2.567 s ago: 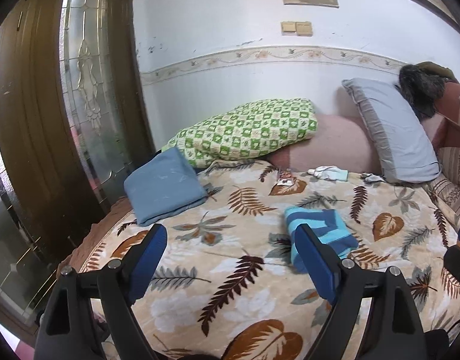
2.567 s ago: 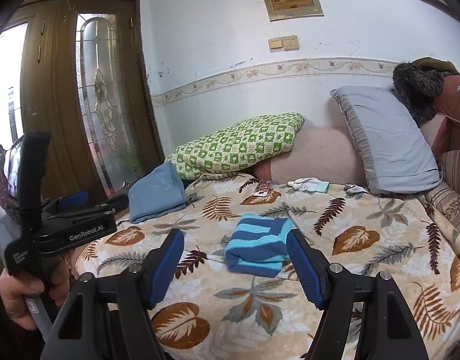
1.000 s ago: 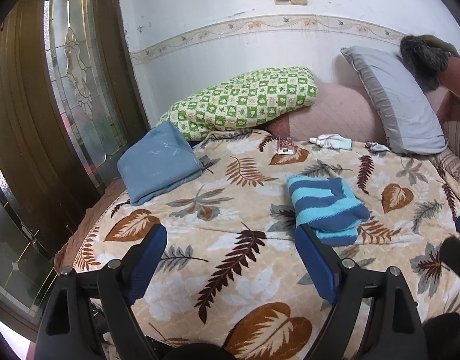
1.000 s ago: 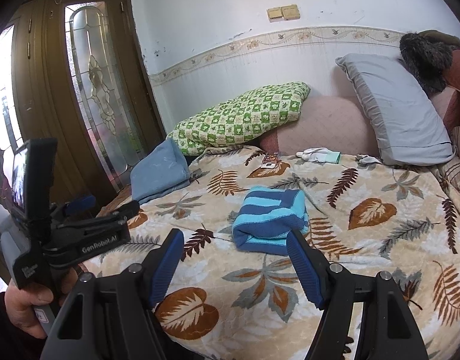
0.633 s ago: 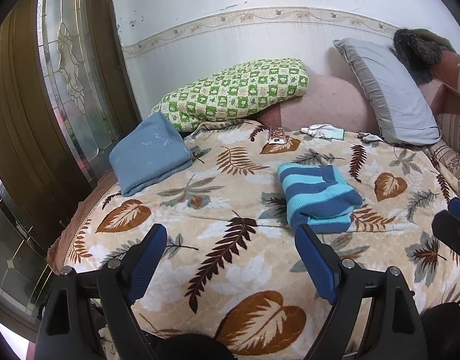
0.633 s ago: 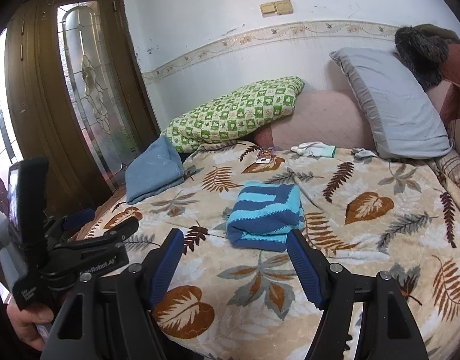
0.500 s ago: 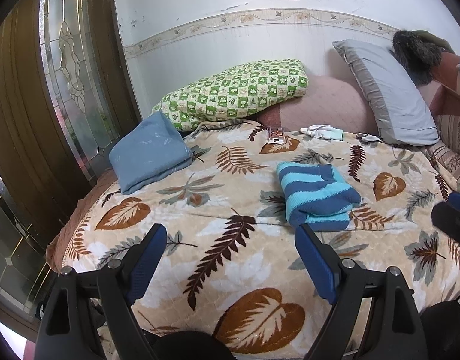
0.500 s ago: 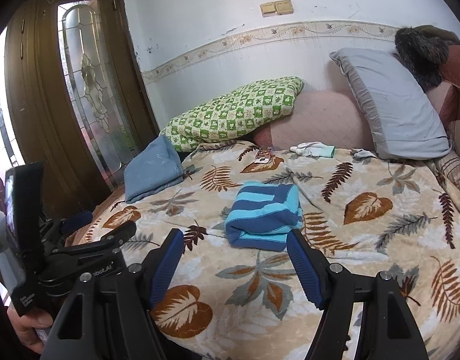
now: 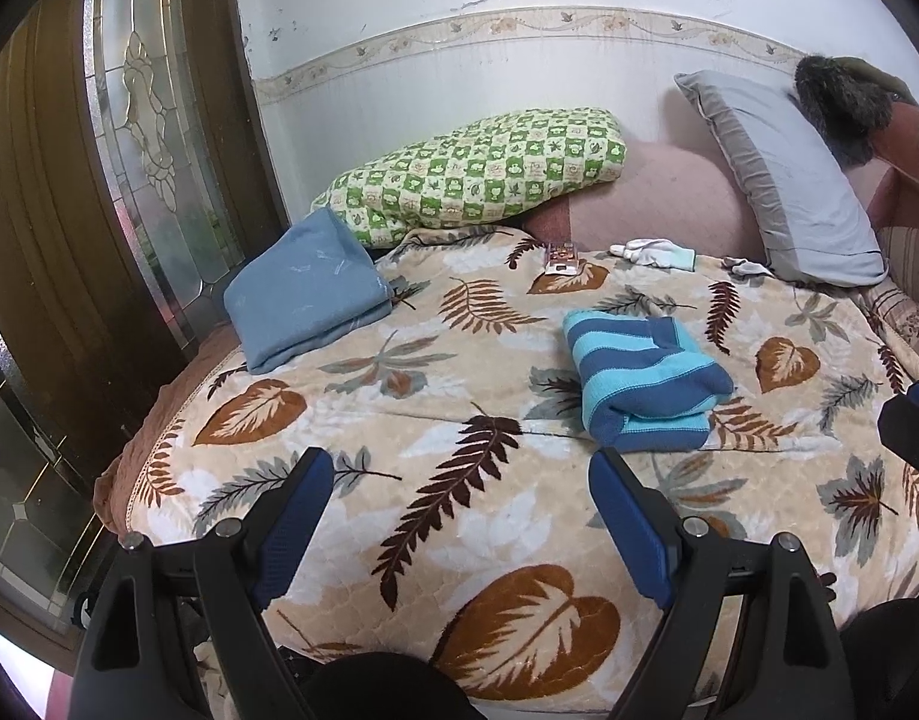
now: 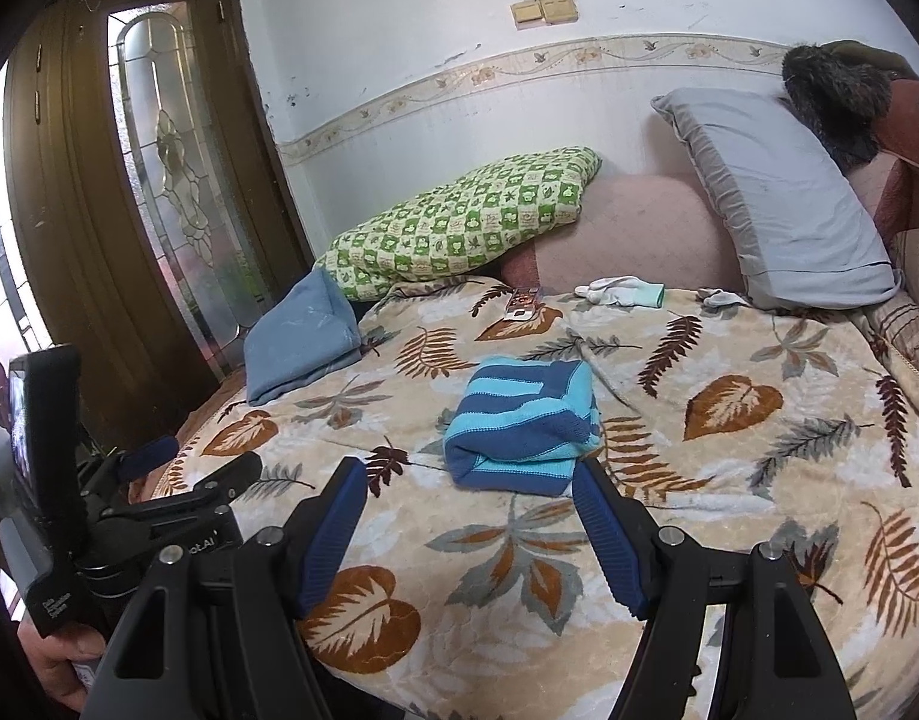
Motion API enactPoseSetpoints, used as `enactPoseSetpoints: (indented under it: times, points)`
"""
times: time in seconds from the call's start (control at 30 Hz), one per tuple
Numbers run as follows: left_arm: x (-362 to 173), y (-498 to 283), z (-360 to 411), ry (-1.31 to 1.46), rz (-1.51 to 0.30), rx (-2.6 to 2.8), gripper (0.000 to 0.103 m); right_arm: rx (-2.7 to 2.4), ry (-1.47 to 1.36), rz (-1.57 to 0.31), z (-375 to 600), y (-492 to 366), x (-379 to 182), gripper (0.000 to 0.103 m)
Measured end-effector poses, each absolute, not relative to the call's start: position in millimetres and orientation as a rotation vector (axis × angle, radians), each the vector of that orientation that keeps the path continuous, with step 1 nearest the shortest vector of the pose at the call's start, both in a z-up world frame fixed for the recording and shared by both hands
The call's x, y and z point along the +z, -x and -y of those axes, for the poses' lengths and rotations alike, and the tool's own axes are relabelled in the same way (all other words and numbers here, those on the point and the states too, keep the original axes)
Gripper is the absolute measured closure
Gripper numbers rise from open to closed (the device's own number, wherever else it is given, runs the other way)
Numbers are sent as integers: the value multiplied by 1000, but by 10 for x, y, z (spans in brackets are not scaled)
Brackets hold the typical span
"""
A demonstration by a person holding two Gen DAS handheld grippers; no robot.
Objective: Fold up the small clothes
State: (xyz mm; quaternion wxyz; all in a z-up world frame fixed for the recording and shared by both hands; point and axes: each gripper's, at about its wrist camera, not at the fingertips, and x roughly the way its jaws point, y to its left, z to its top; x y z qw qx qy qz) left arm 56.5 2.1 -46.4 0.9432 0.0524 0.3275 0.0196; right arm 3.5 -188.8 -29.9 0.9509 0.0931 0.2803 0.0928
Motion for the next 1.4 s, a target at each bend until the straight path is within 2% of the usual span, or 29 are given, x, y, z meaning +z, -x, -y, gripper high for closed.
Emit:
enactPoseSetpoints:
  times: [0.33,0.4,0.43,0.6,0.63,0.73,1.0,1.4]
  points:
    - [-407,-553,-101,-90,-643,63,16,128,-138,-452,1883,107,-138,29]
    - [-388,-543,-119,-87,-637,66,16,112,-121,-395,1869,186,-73,23]
    - [-380,-540,-127,-87,-634,67,16,103,-114,-365,1862,224,-44,16]
    - [-323,-514,-163,-77,-619,71,16,38,-35,-190,1752,429,61,13]
    - [-312,-509,-168,-76,-616,72,16,35,-22,-164,1728,486,57,10]
    - [-285,-496,-177,-73,-608,77,16,52,-52,-132,1730,597,22,9]
    - [-255,-474,-179,-67,-599,83,16,45,3,-220,1691,485,-43,9]
    - [-254,-472,-155,-70,-602,84,16,75,-55,-389,1793,289,-214,9]
